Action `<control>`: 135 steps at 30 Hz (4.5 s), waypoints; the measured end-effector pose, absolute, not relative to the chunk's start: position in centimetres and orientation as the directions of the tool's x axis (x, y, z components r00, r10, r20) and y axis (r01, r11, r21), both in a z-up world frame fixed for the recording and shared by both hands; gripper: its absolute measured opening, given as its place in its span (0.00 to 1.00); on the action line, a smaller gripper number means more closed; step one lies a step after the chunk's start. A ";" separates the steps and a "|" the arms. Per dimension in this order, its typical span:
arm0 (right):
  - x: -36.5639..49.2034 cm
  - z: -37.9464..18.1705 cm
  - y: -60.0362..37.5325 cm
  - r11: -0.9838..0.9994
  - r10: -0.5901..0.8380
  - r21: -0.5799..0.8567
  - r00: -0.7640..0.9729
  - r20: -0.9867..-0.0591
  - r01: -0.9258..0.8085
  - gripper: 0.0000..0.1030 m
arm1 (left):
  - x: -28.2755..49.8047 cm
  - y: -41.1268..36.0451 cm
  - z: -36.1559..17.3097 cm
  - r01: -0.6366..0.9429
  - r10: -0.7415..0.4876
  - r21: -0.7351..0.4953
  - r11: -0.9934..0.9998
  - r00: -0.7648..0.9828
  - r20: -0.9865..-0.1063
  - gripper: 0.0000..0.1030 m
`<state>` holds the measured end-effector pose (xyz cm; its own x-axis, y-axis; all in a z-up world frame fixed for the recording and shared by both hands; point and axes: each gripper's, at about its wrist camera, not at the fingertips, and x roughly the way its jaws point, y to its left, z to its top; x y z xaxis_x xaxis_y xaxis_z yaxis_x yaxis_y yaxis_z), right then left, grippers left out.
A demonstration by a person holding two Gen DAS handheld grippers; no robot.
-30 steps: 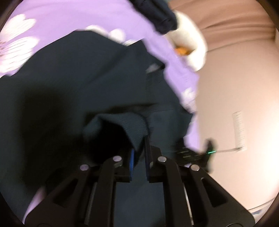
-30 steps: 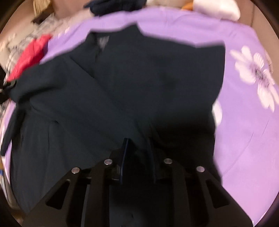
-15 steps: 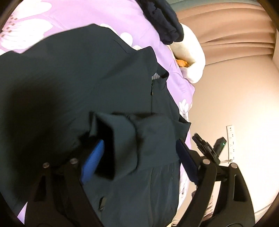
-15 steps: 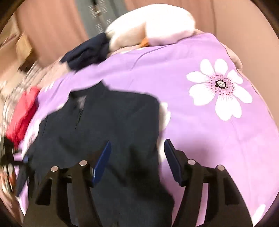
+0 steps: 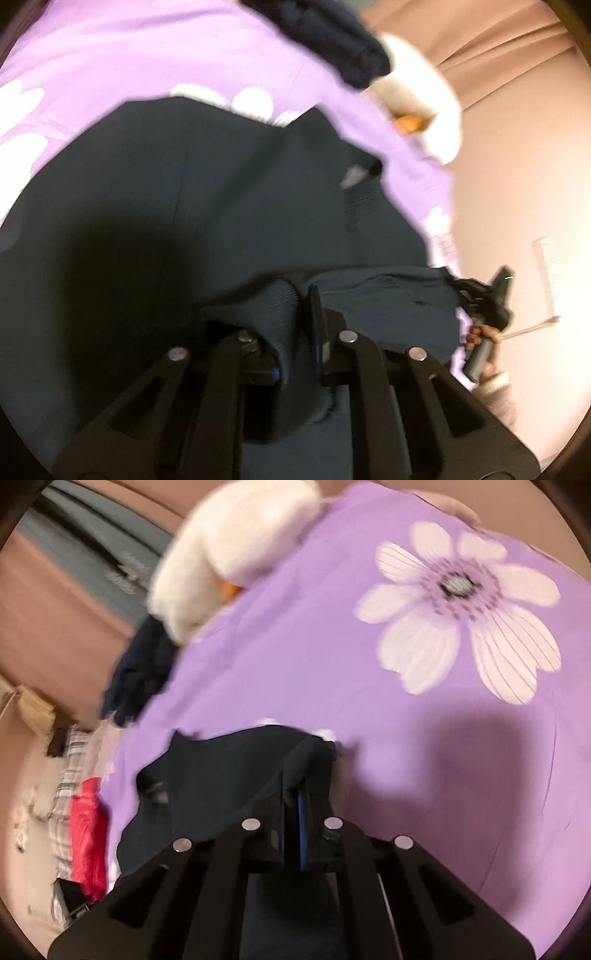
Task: Fold large clothes
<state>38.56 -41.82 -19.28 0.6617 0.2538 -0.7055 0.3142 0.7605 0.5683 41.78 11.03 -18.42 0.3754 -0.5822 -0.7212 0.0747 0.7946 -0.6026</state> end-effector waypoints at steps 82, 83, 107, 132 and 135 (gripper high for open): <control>29.9 -20.6 -17.3 0.920 0.286 0.117 0.440 -0.851 -0.373 0.35 | 31.7 10.9 -16.5 0.113 -0.595 -0.602 0.790 0.379 -0.709 0.67; 29.8 -20.2 -17.5 0.926 0.295 0.141 0.441 -0.848 -0.349 0.35 | 31.2 11.7 -15.7 0.087 -0.595 -0.620 0.780 0.411 -0.690 0.78; 13.3 -14.4 -15.5 0.788 0.608 0.552 0.488 -0.627 -0.272 0.65 | -3.9 41.4 -20.0 -0.431 -0.216 -0.891 0.144 0.865 -0.453 0.96; 12.1 -12.8 -11.6 0.796 0.605 0.478 0.460 -0.650 -0.371 0.65 | 2.9 43.3 -16.1 -0.559 -0.014 -0.775 0.294 0.808 -0.588 0.25; 12.2 -12.6 -11.3 0.795 0.606 0.471 0.458 -0.651 -0.382 0.65 | 4.2 42.4 -11.9 -0.525 0.020 -0.744 0.413 0.822 -0.568 0.25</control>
